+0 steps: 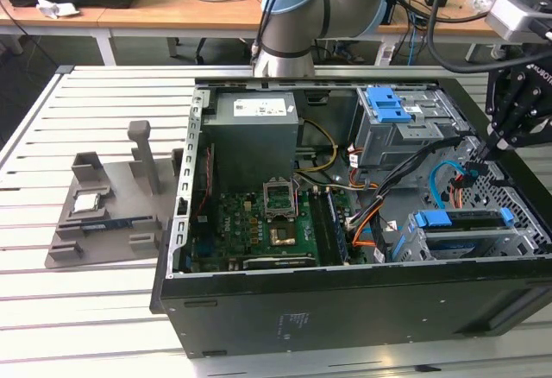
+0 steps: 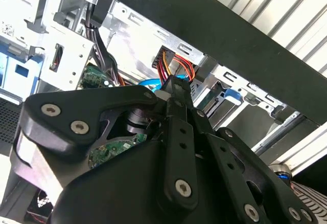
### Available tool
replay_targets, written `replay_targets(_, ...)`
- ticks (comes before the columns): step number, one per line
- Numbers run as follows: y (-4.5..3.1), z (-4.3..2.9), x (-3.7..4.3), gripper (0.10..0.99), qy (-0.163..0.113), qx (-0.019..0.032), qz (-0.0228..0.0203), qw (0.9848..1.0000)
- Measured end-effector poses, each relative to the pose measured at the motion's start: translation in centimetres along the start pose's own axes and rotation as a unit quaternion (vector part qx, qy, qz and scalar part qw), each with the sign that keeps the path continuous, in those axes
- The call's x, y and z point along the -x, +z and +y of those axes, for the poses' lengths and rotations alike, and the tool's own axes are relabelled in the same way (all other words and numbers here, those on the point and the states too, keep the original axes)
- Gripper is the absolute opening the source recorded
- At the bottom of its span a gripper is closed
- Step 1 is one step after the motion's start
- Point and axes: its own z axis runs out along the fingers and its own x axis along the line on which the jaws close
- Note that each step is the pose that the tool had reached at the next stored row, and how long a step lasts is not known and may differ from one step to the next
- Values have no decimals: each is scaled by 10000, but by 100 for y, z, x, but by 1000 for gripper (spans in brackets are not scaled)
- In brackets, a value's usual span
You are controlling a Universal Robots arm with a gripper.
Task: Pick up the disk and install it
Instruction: 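Insert the first disk wire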
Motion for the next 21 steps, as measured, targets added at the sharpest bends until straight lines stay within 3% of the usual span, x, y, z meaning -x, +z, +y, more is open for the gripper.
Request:
replay_targets(4, 0, 1, 1, 114, 0, 0, 0, 10000)
replay_targets(7, 0, 1, 2, 294, 0, 0, 0, 10000)
replay_targets(8, 1, 1, 3, 294, 0, 0, 0, 10000)
replay_targets(9, 0, 1, 3, 361, 0, 0, 0, 10000)
replay_targets(14, 0, 2, 5, 373, 0, 0, 0, 10000)
replay_targets(15, 1, 2, 5, 435, 0, 0, 0, 10000)
replay_targets(21, 4, 4, 13, 435, 0, 0, 0, 10000)
